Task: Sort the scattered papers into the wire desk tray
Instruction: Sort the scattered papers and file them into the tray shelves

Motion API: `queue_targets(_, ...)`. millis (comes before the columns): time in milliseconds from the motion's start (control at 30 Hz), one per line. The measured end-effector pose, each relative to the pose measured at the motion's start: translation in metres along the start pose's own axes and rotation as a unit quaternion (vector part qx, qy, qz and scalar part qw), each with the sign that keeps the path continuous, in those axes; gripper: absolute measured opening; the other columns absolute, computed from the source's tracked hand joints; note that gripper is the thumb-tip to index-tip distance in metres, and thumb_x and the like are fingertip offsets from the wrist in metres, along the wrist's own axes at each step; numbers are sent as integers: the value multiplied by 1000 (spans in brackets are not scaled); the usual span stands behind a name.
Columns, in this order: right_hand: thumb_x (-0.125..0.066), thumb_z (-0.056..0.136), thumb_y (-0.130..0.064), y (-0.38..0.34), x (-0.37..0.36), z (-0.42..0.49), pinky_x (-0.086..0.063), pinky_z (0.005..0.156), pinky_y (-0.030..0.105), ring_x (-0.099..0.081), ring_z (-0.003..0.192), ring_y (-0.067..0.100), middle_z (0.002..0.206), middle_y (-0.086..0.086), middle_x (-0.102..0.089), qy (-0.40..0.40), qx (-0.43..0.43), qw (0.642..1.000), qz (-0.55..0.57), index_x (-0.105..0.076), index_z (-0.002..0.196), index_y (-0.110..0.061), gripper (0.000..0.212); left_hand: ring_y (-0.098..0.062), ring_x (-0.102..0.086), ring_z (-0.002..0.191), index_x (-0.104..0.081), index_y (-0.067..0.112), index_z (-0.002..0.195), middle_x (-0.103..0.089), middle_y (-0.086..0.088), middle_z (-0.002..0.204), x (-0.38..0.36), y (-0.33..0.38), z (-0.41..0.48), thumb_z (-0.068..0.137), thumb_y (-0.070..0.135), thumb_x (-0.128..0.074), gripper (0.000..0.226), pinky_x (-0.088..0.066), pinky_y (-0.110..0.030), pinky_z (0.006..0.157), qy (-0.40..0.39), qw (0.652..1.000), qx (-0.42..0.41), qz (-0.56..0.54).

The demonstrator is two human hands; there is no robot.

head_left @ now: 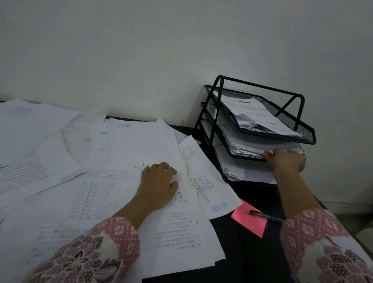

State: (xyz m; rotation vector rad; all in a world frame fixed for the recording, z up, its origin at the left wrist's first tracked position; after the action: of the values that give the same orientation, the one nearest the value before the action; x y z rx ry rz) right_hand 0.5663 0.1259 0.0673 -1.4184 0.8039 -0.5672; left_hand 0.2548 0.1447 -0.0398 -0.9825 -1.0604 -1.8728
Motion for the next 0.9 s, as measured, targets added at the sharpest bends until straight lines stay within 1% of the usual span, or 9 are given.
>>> queue_targets(100, -43, 87, 15, 5, -12, -15, -57, 49, 26, -60, 56, 21, 104, 25, -54, -23, 3, 999, 34, -40, 127, -1, 43, -19, -49, 114, -53, 20, 126, -49, 2, 131, 4, 1, 1, 93, 40, -38, 42, -30, -34, 99, -12, 1000, 5, 1)
queue_targets(300, -48, 87, 10, 10, -52, -84, -52, 45, 22, -55, 49, 16, 79, 13, -55, -111, 19, 994, 9, -45, 111, -9, 31, -21, -44, 125, -47, 17, 132, -42, -1, 140, 17, -8, 1, 96, 32, -46, 40, -33, -36, 106, -165, 986, -13, -32)
queue_targets(367, -51, 87, 8, 17, -66, -109, -52, 44, 21, -56, 50, 16, 81, 13, -56, -149, 30, 988, -11, -47, 109, -8, 28, -19, -44, 125, -48, 18, 130, -43, -1, 138, 32, -17, -5, 96, 28, -47, 36, -33, -34, 105, -157, 987, -17, -35)
queue_targets(500, -55, 88, 1, 40, -96, -155, -54, 53, 26, -58, 56, 16, 85, 10, -57, -238, 55, 965, -98, -50, 107, -6, 20, -19, -42, 126, -51, 21, 126, -44, 1, 138, 63, -46, -22, 95, 25, -49, 31, -30, -34, 104, -98, 995, -7, -28)
queue_targets(567, -58, 88, -6, 56, -113, -179, -54, 57, 29, -59, 61, 18, 87, 11, -59, -278, 72, 947, -144, -53, 102, -7, 15, -20, -42, 125, -52, 22, 125, -46, 1, 137, 79, -69, -33, 95, 25, -49, 30, -31, -34, 103, -83, 996, 9, -20)
queue_targets(633, -60, 87, -15, 69, -130, -197, -52, 66, 31, -58, 72, 17, 87, 6, -60, -303, 126, 917, -226, -57, 96, -12, 10, -21, -41, 126, -52, 22, 124, -46, 0, 137, 93, -90, -42, 95, 25, -49, 30, -32, -34, 102, -70, 997, 24, -10)
queue_targets(700, -60, 89, -20, 80, -147, -218, -45, 69, 26, -55, 80, 14, 86, -2, -58, -327, 176, 879, -298, -60, 97, -12, 12, -20, -41, 126, -53, 22, 124, -46, 0, 137, 107, -113, -53, 94, 26, -50, 30, -31, -33, 102, -52, 998, 42, 4)
queue_targets(767, -59, 90, -23, 91, -163, -239, -43, 75, 24, -55, 91, 14, 95, -1, -61, -348, 223, 846, -336, -62, 101, -10, 17, -21, -43, 125, -54, 21, 123, -47, -1, 136, 120, -136, -63, 94, 25, -51, 29, -32, -34, 101, -36, 997, 63, 13)
queue_targets(900, -54, 92, -35, 109, -187, -271, -38, 94, 34, -45, 116, 21, 120, 1, -56, -354, 285, 780, -430, -58, 113, -17, 27, -24, -47, 119, -59, 18, 117, -52, -5, 131, 144, -180, -81, 90, 21, -55, 27, -37, -37, 97, 19, 994, 99, 32)
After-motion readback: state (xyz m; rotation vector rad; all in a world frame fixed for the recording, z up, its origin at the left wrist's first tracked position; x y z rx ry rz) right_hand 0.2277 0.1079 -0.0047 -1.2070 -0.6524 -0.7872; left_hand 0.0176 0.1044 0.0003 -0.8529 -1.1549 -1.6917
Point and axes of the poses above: each hand's wrist, its own z-axis towards the middle knuckle, its own x-axis out of the back of the hand, y = z × x, the point moved 7 cm from there along z, towards the middle knuckle
